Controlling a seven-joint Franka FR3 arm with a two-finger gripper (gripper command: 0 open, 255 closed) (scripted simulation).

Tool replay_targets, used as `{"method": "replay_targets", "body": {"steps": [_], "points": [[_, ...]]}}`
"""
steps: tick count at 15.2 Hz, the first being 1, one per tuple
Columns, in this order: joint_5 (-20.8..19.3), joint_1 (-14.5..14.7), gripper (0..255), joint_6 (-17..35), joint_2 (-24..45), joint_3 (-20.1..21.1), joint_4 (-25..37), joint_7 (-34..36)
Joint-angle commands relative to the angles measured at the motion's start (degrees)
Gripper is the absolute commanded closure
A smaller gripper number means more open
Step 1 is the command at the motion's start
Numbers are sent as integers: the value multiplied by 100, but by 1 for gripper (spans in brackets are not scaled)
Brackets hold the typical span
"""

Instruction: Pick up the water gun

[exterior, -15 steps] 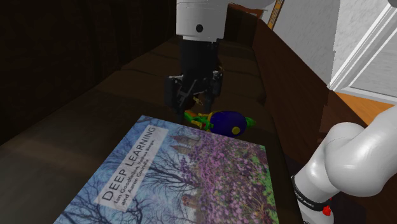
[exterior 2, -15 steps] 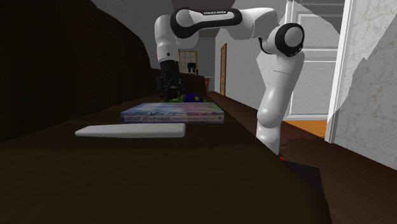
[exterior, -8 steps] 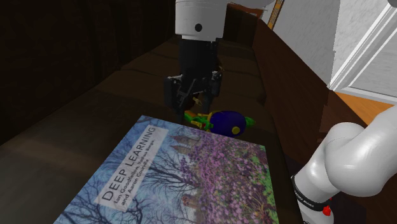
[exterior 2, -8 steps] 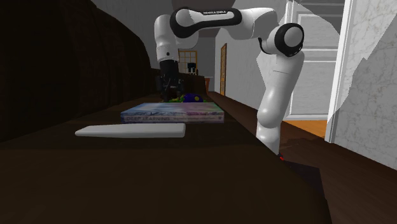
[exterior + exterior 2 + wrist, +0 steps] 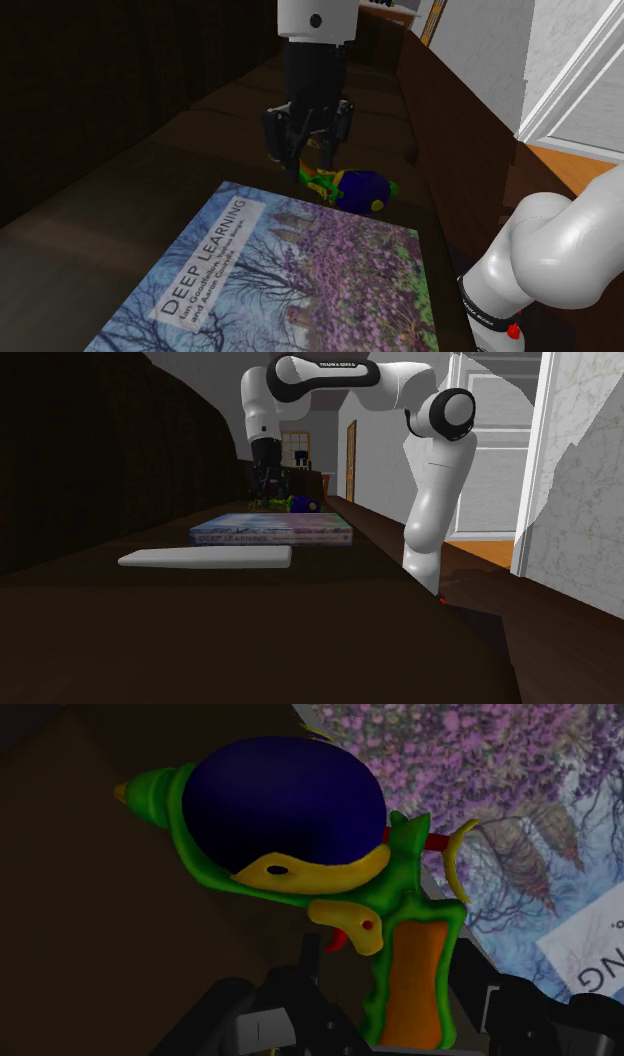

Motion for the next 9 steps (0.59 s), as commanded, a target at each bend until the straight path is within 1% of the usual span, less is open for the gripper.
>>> {"method": "replay_targets", "body": {"steps": [1, 8, 9], "points": [[-9, -3, 255, -153, 22, -6, 176, 38], [-53, -21, 255, -678, 145, -27, 829, 168], [-53, -22, 255, -689, 148, -27, 842, 171]]}}
